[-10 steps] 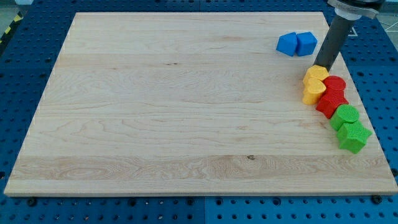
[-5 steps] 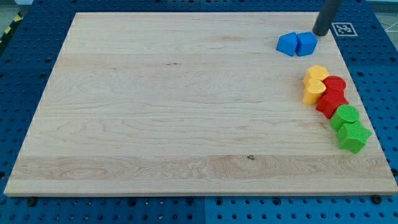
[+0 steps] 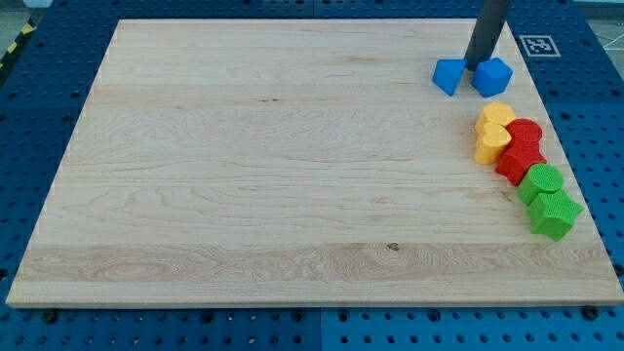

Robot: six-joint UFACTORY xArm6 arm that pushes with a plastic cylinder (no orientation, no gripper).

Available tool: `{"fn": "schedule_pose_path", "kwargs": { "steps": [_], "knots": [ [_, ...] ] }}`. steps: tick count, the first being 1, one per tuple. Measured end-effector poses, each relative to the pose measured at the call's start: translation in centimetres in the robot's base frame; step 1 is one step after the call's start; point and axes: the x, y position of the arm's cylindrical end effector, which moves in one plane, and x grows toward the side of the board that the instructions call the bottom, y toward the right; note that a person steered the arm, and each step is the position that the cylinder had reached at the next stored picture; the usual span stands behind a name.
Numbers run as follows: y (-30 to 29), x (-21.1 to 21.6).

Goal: Slide the blue cube closer to the yellow hexagon

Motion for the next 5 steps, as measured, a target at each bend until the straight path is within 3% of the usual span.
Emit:
{"fn": "schedule_pose_path", "kwargs": {
  "steps": [3, 5],
  "knots": [
    [4.4, 0.4],
    [0.4, 1.9]
  ]
}}
